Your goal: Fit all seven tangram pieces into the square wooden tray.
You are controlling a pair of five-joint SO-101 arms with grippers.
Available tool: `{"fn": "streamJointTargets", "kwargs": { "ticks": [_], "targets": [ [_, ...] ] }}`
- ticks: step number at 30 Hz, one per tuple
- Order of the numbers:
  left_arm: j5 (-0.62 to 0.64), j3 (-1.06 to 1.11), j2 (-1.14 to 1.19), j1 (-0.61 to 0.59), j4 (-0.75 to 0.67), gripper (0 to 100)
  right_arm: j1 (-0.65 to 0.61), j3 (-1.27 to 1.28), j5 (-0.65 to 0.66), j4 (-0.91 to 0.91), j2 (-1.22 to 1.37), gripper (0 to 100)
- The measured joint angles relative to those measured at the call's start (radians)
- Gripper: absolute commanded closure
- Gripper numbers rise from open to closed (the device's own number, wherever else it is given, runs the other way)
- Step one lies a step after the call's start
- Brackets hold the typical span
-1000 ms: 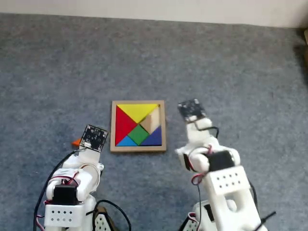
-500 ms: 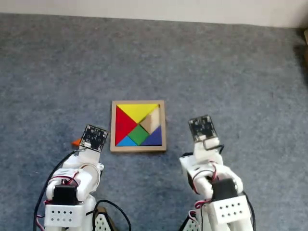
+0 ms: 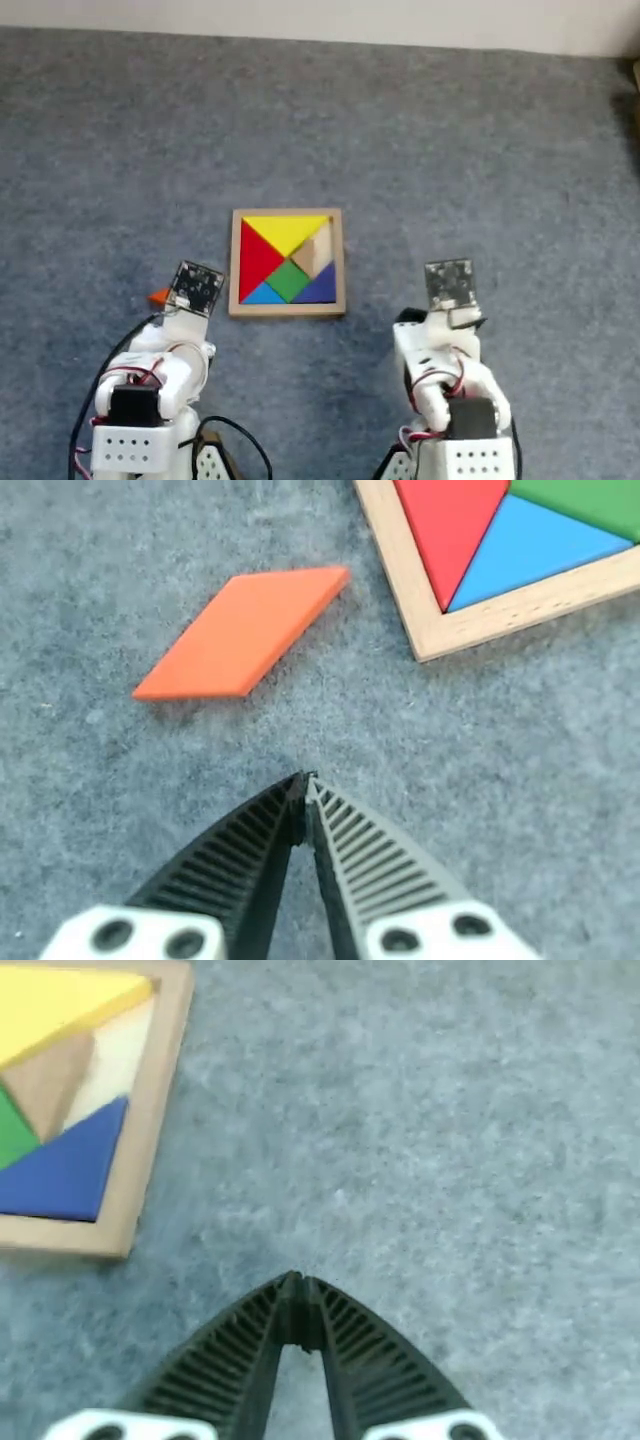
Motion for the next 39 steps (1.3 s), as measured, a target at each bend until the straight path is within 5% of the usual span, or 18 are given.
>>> {"fn": "streamJointTargets", "kwargs": {
  "ticks": [10,15,21,31,39],
  "targets": [
    [0.000,-0.008,0.000,-0.003,0.006,97,0.023,0.000,0.000,0.002,-0.006,99.1],
    [-0.003,-0.118,0.000,-0.152,-0.026,97,0.025,0.000,0.000,0.051,-0.006,99.1],
    [-0.252,-0.204,0.000,-0.281,-0.133,97,0.025,0.000,0.000,0.097,-0.006,99.1],
    [-0.356,-0.288,0.000,-0.288,-0.138,85,0.025,0.000,0.000,0.097,-0.008,99.1],
    [-0.413,-0.367,0.002,-0.288,-0.072,85,0.025,0.000,0.000,0.097,-0.008,99.1]
  ]
}}
